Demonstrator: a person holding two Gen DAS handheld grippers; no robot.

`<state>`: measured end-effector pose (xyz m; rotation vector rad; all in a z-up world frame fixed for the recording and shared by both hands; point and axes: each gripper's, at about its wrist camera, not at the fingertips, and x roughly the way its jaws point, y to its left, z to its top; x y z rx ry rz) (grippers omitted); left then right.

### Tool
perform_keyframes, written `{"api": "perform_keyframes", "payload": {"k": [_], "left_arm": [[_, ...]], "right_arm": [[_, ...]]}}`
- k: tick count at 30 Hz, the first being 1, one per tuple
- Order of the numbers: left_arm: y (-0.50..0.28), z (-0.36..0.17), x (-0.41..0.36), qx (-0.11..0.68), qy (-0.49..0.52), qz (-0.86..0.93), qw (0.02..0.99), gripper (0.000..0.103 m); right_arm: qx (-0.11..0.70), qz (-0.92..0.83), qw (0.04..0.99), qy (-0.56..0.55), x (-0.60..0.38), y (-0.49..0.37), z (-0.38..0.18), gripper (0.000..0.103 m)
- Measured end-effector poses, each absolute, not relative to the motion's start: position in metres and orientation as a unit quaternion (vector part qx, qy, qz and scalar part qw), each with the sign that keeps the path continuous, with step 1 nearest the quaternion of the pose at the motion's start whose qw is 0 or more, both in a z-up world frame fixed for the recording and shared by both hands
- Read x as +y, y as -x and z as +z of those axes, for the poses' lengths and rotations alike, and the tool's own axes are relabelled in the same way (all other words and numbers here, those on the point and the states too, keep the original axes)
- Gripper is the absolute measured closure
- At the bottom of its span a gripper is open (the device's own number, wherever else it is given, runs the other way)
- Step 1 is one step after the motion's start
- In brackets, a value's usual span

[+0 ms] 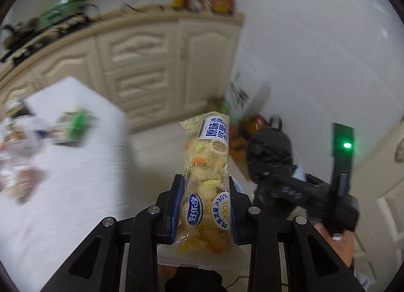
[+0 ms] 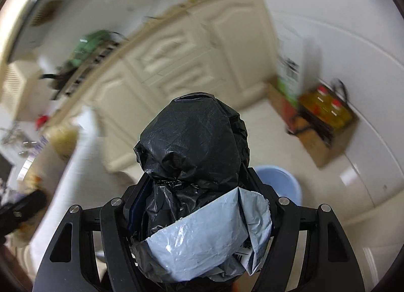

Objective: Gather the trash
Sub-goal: 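Carry both items to the blue bin and release them inside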

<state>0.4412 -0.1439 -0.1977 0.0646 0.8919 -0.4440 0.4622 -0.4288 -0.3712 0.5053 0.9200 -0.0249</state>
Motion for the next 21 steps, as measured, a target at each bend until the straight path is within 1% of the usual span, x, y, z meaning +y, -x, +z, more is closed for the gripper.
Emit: {"api": "perform_keyframes", "payload": {"k": [6, 8, 11, 13, 15, 16, 21], "left_arm": [[-0.495, -0.277, -0.199, 0.491, -0.071, -0.221, 0.84, 0.076], [-0.509, -0.302, -0.22, 0.507, -0.083, -0.222, 0.829, 0.076], [-0.539, -0.337, -0.242, 0.536, -0.09, -0.228, 0.808, 0.076], [-0.567, -0.353, -0.254, 0.555, -0.083, -0.23, 0.795, 0.076], [-0.594, -0.367, -0.256, 0.565, -0.095, -0.221, 0.789, 0.076], [-0.605, -0.374, -0.259, 0.567, -0.102, -0.219, 0.787, 0.076], [-0.647, -0.421, -0.293, 0.589, -0.111, -0.222, 0.769, 0.075]], "right_arm": [[0.503, -0.048, 0.825, -0.252, -0.454, -0.498, -0.49, 0.031], [0.515, -0.056, 0.817, -0.252, -0.465, -0.509, -0.525, 0.031], [0.525, -0.067, 0.807, -0.26, -0.478, -0.522, -0.563, 0.028], [0.54, -0.074, 0.798, -0.257, -0.486, -0.528, -0.583, 0.024], [0.542, -0.08, 0.798, -0.252, -0.489, -0.527, -0.593, 0.008], [0.542, -0.084, 0.799, -0.247, -0.489, -0.526, -0.594, 0.006], [0.553, -0.112, 0.794, -0.226, -0.493, -0.515, -0.599, 0.004]]}}
